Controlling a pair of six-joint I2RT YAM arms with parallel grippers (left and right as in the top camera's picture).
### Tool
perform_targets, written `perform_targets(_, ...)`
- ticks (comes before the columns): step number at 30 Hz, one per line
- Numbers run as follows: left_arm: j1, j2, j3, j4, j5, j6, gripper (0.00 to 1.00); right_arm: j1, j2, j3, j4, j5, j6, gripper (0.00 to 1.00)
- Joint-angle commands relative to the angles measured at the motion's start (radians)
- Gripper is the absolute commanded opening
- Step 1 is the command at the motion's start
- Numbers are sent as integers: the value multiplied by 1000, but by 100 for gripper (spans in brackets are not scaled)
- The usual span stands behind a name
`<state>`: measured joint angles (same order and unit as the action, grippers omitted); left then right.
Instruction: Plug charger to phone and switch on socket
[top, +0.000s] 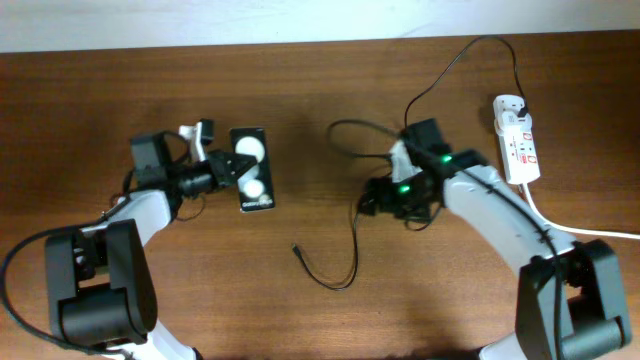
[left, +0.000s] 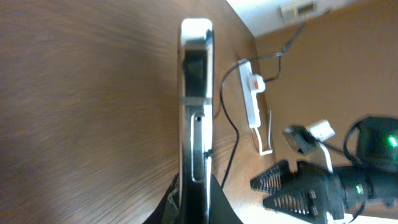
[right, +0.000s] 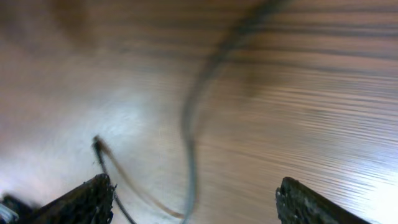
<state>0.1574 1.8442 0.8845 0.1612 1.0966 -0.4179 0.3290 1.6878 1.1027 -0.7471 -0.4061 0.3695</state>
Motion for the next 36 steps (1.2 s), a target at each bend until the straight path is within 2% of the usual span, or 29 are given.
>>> perform_targets(1, 88, 5, -50, 80, 64, -171, 0, 151, 3, -7, 55, -24, -25, 82)
perform_targets(3, 123, 5, -50, 55, 67, -194, 0, 250, 3, -7, 108, 42, -24, 77)
perform_targets(10, 155, 5, -50, -1, 93, -227, 0, 563, 4, -7, 187, 459, -14, 76)
perform_targets(12, 155, 5, -50, 3, 93, -227, 0, 602, 8, -7, 206, 517, 9, 75)
perform_targets(15, 155, 5, -50, 2, 89, -226, 0, 639, 47, -7, 239, 516, 13, 64)
perform_targets(17, 155, 5, -50, 2, 89, -227, 0, 642, 94, -7, 235, 508, 13, 63)
perform_targets(20, 155, 5, -50, 2, 89, -227, 0, 642, 154, -7, 228, 480, 13, 50)
perform_targets(21, 155, 5, -50, 2, 89, -227, 0, 642, 167, -6, 229, 477, 13, 39)
perform_targets(25, 155, 5, -50, 3, 89, -227, 0, 639, 167, -5, 228, 477, 13, 13)
perform_targets(28, 155, 5, -50, 3, 89, -227, 0, 622, 167, 42, 130, 478, 35, 4)
perform_targets(31, 155, 5, -50, 3, 89, -227, 0, 552, 167, 142, -68, 460, 39, 4)
perform_targets(33, 155, 5, -50, 2, 89, -227, 0, 519, 167, 148, -82, 420, 39, 5)
perform_targets(36, 155, 5, -50, 3, 89, -227, 0, 500, 168, 148, -82, 321, 39, 20)
